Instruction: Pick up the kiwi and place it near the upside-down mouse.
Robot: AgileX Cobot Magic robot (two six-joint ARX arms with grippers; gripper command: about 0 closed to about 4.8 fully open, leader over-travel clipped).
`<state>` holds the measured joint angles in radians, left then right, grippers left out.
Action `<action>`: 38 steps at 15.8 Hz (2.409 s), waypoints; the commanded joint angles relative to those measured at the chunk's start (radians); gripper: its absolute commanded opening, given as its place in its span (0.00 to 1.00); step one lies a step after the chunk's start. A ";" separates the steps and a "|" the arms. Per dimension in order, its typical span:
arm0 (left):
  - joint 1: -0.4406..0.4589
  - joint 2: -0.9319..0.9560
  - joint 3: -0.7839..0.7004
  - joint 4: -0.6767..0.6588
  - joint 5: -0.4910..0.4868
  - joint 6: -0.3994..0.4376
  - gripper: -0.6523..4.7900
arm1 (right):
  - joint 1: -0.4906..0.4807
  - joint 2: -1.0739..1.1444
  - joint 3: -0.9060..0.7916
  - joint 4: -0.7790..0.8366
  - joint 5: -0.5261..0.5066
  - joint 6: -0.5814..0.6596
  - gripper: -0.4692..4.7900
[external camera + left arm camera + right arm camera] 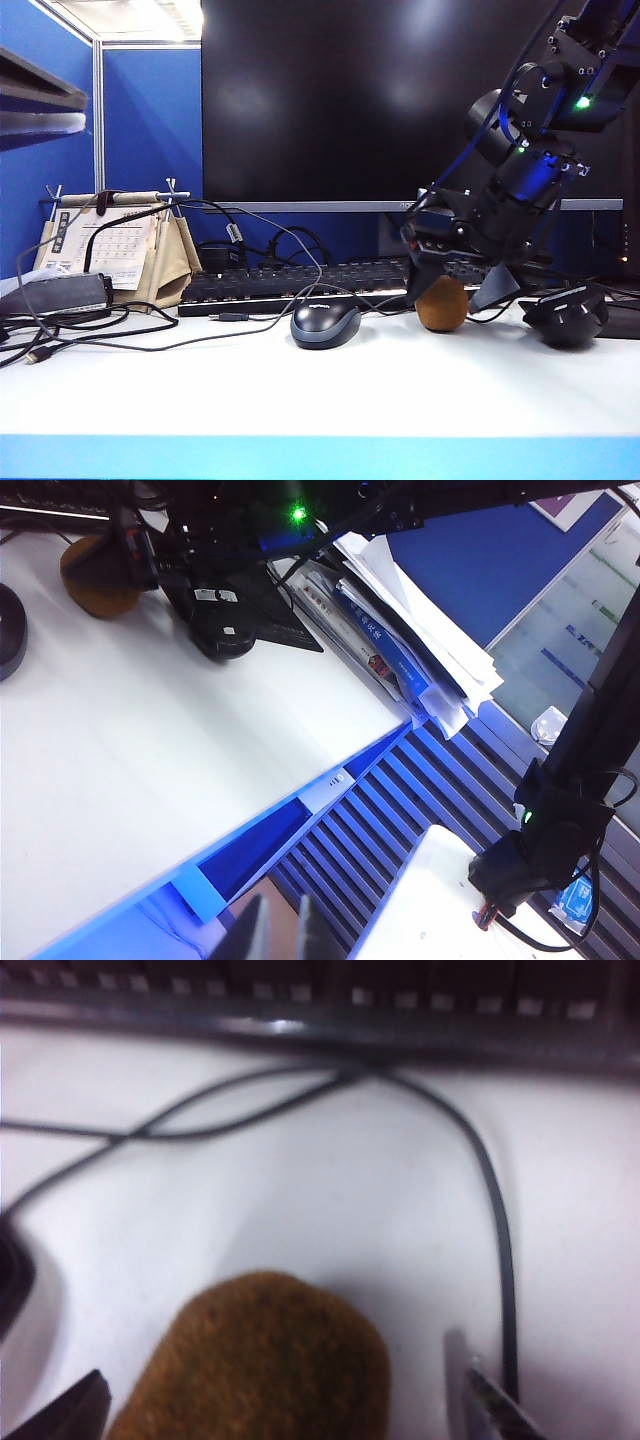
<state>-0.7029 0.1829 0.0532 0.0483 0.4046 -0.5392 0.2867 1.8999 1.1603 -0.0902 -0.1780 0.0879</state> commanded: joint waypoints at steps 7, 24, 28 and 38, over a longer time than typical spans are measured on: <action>0.000 0.000 0.006 0.011 0.003 0.008 0.22 | 0.010 -0.061 0.003 0.011 -0.159 0.035 0.52; 0.000 0.000 0.006 -0.034 0.000 0.121 0.22 | 0.011 -1.054 -0.594 0.057 0.036 0.002 0.49; 0.000 0.000 0.006 -0.039 0.001 0.120 0.22 | 0.011 -1.055 -0.778 0.011 0.115 0.020 0.49; 0.000 0.000 0.006 -0.039 0.004 0.117 0.22 | 0.007 -0.916 -0.806 -0.072 0.171 0.097 0.49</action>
<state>-0.7029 0.1822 0.0532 -0.0006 0.4046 -0.4232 0.2951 0.9672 0.3443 -0.1730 -0.0029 0.1795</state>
